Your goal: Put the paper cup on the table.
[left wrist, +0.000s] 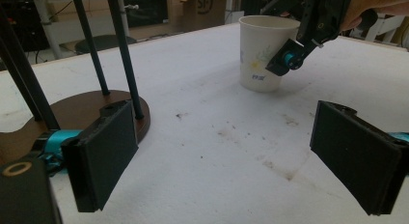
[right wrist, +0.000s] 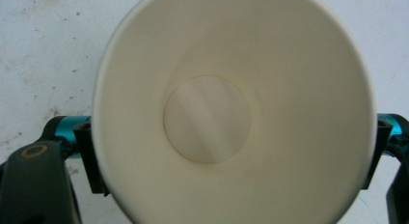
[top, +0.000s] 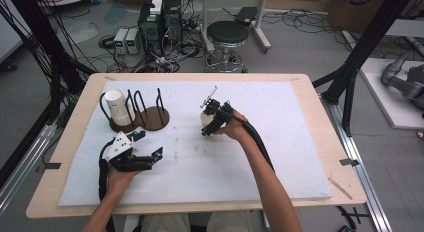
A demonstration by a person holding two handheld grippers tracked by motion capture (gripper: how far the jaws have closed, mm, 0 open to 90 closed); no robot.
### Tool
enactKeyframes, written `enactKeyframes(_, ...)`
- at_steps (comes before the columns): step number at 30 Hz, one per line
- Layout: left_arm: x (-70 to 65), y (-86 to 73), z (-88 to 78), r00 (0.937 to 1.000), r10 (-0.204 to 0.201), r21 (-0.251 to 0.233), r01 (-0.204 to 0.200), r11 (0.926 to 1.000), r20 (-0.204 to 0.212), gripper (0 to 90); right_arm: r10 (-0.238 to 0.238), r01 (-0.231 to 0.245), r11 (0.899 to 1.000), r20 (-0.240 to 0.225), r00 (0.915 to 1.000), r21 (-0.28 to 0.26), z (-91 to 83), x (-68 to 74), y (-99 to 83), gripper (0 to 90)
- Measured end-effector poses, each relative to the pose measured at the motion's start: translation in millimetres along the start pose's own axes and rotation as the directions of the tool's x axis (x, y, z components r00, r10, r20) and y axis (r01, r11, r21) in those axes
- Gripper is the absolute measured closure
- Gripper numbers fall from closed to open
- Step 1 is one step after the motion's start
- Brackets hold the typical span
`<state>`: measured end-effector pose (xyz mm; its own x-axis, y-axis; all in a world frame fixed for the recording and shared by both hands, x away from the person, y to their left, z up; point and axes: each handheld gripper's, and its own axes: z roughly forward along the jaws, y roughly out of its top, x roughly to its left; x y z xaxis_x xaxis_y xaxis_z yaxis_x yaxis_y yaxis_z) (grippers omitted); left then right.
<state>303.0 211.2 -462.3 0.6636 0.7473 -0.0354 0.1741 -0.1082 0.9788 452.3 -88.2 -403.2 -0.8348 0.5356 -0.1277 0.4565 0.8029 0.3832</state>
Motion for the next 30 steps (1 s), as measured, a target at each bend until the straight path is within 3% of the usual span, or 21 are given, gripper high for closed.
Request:
enactKeyframes(9,-0.2,-0.1,-0.3,1.0000,-0.002,-0.001,0.002,1.0000,0.001,9.3,0.019,-0.019,1.000,-0.005,0.9998,0.018,0.0,-2.0,-2.5,14.9)
enactKeyframes(16,-0.2,-0.1,-0.3,1.0000,-0.002,-0.002,0.002,1.0000,0.001,9.3,0.023,-0.023,1.000,-0.003,0.9997,0.009,-11.3,-1.7,-9.8,14.9)
enactKeyframes(24,-0.1,0.0,-0.3,1.0000,-0.002,0.000,0.002,1.0000,-0.001,9.3,0.060,-0.060,0.997,-0.007,0.9982,-0.042,-24.5,-4.2,-33.3,15.0)
enactKeyframes(30,-0.1,0.0,-0.4,1.0000,-0.002,0.000,0.002,1.0000,-0.001,9.3,0.079,-0.078,0.989,0.001,0.9969,-0.124,-42.8,-4.0,-59.1,15.0)
